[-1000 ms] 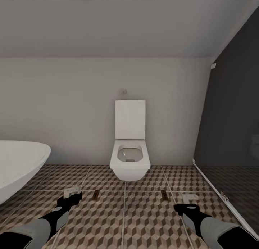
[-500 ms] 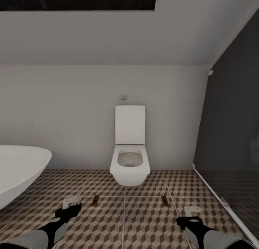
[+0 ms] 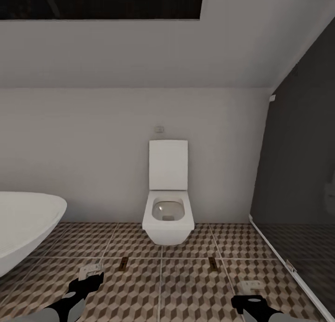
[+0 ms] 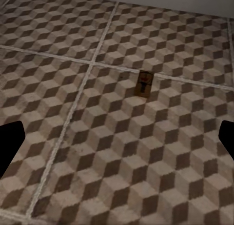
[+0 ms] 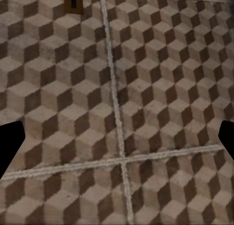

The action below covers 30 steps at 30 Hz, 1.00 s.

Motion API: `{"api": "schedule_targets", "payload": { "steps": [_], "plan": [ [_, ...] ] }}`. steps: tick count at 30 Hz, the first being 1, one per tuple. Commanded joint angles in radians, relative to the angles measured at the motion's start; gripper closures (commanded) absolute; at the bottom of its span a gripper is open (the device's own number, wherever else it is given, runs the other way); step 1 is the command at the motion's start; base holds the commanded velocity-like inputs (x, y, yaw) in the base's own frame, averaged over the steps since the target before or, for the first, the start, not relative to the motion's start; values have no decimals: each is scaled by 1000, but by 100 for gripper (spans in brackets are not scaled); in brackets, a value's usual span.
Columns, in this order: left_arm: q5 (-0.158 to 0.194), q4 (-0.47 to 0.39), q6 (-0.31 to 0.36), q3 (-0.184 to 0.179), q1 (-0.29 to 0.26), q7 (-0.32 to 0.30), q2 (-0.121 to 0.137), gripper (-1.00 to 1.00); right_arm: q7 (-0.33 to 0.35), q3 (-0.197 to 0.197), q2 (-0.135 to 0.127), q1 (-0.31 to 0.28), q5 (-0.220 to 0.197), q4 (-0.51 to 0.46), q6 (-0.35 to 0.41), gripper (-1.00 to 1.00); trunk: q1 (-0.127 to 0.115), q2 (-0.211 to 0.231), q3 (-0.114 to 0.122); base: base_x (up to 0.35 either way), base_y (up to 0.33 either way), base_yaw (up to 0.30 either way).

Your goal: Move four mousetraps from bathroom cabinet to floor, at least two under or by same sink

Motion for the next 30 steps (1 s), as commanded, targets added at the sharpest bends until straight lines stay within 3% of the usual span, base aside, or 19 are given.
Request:
{"api": "schedule_targets", "payload": {
  "steps": [1, 15, 30],
  "plan": [
    [5, 0, -2, -9, 2, 3, 0, -100, -1, 8, 0, 2, -8, 2, -2, -100, -4, 7, 2, 0, 0, 0],
    [19, 0, -1, -8, 42, 3, 0, -100, -1, 9, 0, 38, -9, 2, -1, -100, -58, 105, 46, 0, 0, 0],
    [53, 0, -3, -8, 121, 1, 3, -100, -1, 9, 2, 120, -10, 2, -2, -100, -115, 210, 93, 0, 0, 0]
  ]
}}
